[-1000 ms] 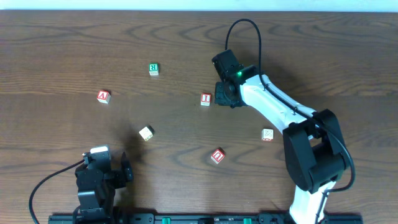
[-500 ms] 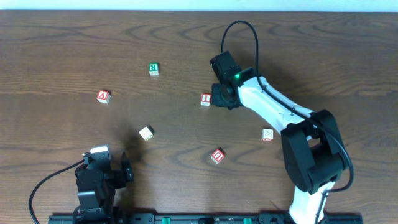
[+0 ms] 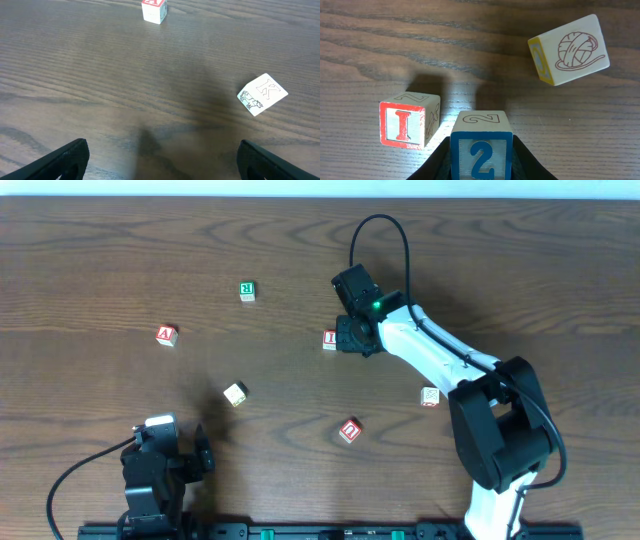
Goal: Spell out Ai2
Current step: 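Lower the 2 block beside the I block and adjust its position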
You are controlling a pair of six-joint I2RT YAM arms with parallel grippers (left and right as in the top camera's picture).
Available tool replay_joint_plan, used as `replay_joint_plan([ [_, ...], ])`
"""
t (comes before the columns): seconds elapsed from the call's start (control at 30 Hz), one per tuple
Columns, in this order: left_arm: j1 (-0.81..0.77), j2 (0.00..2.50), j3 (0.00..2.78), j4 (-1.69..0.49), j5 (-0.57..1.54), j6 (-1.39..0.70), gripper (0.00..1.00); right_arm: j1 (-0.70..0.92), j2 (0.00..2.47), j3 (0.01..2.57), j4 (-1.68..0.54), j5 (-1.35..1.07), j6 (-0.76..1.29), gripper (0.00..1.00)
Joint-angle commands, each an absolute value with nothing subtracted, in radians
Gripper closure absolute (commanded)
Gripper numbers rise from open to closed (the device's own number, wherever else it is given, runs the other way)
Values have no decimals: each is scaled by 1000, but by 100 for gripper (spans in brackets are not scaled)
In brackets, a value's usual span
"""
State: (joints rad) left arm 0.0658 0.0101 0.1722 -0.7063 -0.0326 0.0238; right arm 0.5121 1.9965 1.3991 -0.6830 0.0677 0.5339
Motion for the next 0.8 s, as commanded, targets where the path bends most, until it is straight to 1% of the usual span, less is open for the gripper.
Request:
replay_joint_plan([
  [0.0,72,6,160,-730,-33,30,4,524,2016,1393,-675,90,553,98],
  [0.63,72,6,160,-730,-33,30,4,538,2048,1393,-635,102,580,98],
  [0.67,72,6,160,-730,-33,31,5,538,2048,1393,-634,102,580,96],
  [0.7,72,6,160,-730,-33,30,5,538,2048,1393,-633,102,580,90],
  [0.77,72,6,160,-730,-33,30,5,538,2048,1393,-632,102,580,85],
])
